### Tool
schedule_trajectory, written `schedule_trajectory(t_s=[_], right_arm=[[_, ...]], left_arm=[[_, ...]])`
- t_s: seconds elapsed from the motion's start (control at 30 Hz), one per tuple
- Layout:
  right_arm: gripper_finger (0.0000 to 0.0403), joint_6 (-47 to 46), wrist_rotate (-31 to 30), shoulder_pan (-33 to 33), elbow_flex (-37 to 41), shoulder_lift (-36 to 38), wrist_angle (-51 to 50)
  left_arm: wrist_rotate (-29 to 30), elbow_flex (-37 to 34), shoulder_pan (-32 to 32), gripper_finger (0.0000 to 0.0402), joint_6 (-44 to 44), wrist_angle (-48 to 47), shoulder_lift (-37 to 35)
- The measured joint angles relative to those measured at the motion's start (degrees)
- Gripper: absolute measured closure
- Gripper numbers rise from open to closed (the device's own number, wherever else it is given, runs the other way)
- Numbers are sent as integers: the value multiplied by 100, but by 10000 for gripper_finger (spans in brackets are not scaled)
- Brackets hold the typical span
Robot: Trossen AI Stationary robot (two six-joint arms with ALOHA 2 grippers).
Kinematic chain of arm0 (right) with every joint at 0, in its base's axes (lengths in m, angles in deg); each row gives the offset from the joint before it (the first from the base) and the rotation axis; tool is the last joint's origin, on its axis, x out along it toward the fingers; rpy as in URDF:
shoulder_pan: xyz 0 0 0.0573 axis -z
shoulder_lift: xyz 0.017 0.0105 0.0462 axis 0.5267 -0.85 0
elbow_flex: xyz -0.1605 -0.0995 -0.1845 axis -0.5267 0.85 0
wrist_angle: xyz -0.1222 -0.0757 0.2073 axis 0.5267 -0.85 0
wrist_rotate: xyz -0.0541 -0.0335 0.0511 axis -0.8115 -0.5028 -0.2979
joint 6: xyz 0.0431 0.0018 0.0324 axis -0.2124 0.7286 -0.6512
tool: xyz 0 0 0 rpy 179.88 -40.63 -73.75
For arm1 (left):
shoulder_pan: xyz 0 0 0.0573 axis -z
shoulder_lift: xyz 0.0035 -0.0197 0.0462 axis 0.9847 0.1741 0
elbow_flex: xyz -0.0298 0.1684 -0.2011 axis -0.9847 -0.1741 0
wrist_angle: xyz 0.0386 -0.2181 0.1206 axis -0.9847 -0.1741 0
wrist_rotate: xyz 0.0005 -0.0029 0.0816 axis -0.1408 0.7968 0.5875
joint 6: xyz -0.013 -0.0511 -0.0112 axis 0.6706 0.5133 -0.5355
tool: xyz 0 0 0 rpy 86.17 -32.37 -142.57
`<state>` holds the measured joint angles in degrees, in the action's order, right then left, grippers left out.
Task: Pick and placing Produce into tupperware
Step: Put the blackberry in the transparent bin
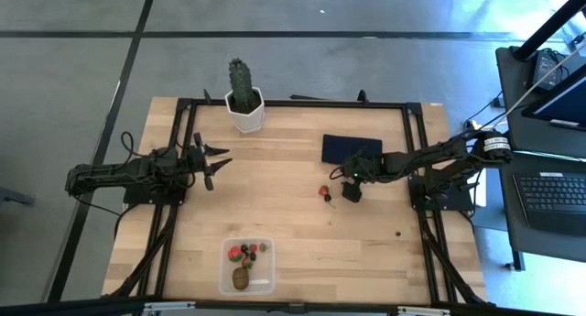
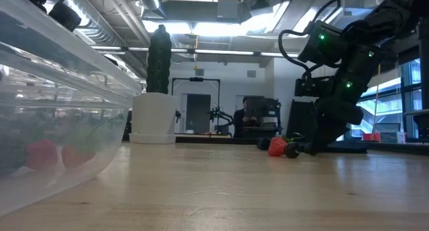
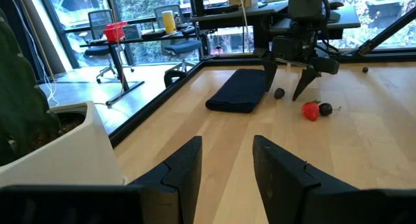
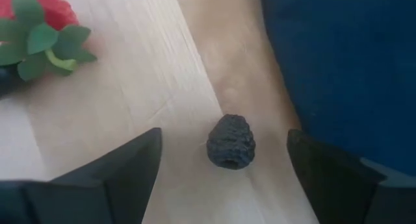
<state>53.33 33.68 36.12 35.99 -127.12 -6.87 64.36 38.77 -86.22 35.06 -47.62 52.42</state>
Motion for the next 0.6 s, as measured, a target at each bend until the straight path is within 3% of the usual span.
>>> schedule_trajectory(t_s=[0.27,0.6], right_arm=[[104,16,5,0,0,0,-8],[201,29,9,0,0,0,-10]], left_arm=[[1,0,0,272,2,0,0],[0,0,1,272,2,-1,0]])
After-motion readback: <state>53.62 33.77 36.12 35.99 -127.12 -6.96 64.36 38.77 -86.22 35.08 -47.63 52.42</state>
